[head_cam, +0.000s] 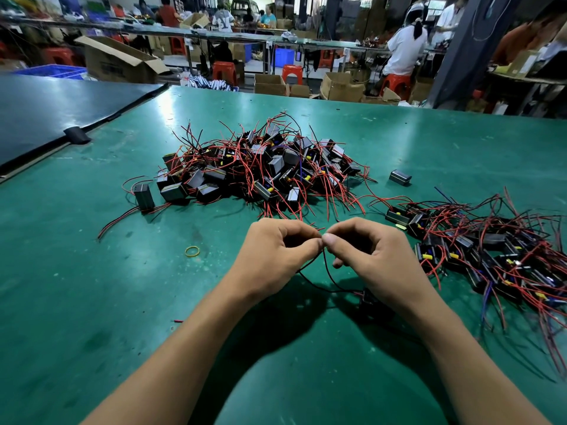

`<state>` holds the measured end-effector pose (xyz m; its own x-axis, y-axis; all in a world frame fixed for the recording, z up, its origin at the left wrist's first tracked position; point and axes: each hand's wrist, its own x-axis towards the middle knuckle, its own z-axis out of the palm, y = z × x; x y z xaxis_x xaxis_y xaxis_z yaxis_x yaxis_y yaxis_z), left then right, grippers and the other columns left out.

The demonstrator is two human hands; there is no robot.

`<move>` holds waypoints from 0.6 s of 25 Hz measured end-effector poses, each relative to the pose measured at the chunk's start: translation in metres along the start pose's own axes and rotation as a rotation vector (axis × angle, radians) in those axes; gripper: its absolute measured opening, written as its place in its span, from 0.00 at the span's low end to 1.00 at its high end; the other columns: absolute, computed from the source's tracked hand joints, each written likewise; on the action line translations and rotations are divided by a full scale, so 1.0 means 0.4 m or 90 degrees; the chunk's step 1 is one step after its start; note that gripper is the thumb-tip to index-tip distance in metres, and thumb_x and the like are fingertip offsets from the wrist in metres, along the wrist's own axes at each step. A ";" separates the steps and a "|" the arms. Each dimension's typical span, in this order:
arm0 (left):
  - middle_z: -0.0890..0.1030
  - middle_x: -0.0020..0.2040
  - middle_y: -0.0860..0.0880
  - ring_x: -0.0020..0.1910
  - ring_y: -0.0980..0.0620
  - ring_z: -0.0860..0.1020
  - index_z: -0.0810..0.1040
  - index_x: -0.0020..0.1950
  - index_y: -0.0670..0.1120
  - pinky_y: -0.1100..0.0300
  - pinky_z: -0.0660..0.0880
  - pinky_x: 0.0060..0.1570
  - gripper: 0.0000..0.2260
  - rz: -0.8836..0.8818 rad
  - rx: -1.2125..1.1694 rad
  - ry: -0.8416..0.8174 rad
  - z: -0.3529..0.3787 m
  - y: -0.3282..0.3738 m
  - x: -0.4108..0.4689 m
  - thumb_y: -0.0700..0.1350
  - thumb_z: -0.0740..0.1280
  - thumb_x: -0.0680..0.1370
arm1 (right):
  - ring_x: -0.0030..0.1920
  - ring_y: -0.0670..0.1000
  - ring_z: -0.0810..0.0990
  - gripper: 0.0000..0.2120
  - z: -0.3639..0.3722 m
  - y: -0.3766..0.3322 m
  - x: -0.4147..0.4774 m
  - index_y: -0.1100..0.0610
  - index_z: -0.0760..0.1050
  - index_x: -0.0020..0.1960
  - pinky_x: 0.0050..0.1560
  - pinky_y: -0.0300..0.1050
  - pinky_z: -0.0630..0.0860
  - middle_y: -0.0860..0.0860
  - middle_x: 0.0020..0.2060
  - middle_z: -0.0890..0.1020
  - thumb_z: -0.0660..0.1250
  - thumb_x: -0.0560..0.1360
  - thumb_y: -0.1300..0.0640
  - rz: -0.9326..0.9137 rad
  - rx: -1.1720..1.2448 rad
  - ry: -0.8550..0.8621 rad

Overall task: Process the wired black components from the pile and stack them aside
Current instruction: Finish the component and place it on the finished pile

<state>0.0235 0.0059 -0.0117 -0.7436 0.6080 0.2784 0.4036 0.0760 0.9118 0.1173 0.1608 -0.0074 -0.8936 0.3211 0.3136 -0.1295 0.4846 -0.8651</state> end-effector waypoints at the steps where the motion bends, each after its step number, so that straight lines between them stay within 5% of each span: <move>1: 0.74 0.24 0.55 0.25 0.61 0.66 0.85 0.42 0.42 0.68 0.63 0.26 0.04 0.026 0.028 -0.002 0.000 0.000 -0.001 0.38 0.71 0.75 | 0.33 0.49 0.83 0.04 0.002 -0.005 -0.001 0.50 0.83 0.42 0.39 0.45 0.79 0.50 0.34 0.84 0.74 0.75 0.52 -0.006 -0.021 0.011; 4: 0.81 0.31 0.47 0.28 0.58 0.71 0.86 0.43 0.43 0.59 0.69 0.30 0.03 0.101 0.097 -0.011 0.000 -0.003 -0.001 0.37 0.72 0.74 | 0.30 0.46 0.76 0.07 0.001 -0.010 0.001 0.53 0.82 0.39 0.35 0.41 0.74 0.48 0.29 0.81 0.73 0.75 0.54 0.018 -0.049 -0.002; 10: 0.84 0.35 0.51 0.33 0.59 0.78 0.86 0.44 0.43 0.66 0.74 0.36 0.02 0.165 0.170 -0.022 0.002 -0.012 -0.002 0.38 0.74 0.73 | 0.24 0.43 0.67 0.10 0.016 -0.001 0.013 0.61 0.79 0.36 0.26 0.32 0.64 0.46 0.23 0.73 0.69 0.76 0.62 0.192 0.110 -0.035; 15: 0.76 0.28 0.55 0.27 0.61 0.68 0.86 0.44 0.42 0.67 0.65 0.30 0.03 0.076 0.068 -0.054 -0.011 -0.011 0.000 0.37 0.72 0.75 | 0.30 0.47 0.77 0.03 -0.016 0.001 0.008 0.56 0.82 0.47 0.33 0.34 0.72 0.49 0.33 0.81 0.73 0.75 0.58 0.105 0.103 -0.087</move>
<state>0.0193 0.0021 -0.0143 -0.6414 0.6816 0.3522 0.5441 0.0804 0.8352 0.1170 0.1670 -0.0041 -0.9565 0.2674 0.1165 -0.0341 0.2942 -0.9551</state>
